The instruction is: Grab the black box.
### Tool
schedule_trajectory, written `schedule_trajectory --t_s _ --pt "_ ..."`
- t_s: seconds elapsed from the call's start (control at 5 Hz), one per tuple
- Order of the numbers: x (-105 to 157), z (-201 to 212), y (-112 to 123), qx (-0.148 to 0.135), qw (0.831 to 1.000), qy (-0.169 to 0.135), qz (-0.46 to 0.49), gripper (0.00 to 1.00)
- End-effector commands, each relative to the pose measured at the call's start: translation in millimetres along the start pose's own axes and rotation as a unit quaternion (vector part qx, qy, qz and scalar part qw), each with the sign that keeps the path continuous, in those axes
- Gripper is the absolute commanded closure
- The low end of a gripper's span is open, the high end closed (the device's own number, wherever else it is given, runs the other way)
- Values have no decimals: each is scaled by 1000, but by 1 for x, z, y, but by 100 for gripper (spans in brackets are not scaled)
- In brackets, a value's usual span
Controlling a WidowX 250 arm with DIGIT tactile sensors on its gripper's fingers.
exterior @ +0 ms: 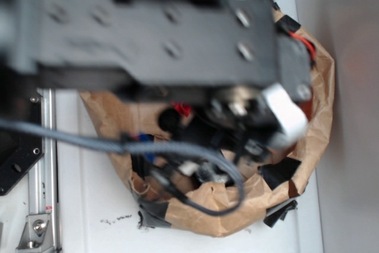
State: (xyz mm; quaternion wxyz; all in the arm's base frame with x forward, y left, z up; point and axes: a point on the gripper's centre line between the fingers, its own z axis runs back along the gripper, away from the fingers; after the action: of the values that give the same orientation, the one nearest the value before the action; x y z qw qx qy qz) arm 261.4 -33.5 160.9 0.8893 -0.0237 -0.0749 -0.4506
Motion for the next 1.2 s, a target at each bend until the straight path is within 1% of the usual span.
schedule_trajectory --t_s 0.0,0.2,0.4,0.6,0.8,1.0 --pt "-10 -38 -5 12 998 59 -1 0" --pt "-2 -63 -10 -30 998 40 -30 0" --pt "11 -78 -30 -40 996 42 -71 0" --pt "20 -87 -46 -32 993 44 -109 0" --pt "29 -95 -57 -11 990 45 -133 0" --pt "34 -102 -57 8 992 50 -118 0"
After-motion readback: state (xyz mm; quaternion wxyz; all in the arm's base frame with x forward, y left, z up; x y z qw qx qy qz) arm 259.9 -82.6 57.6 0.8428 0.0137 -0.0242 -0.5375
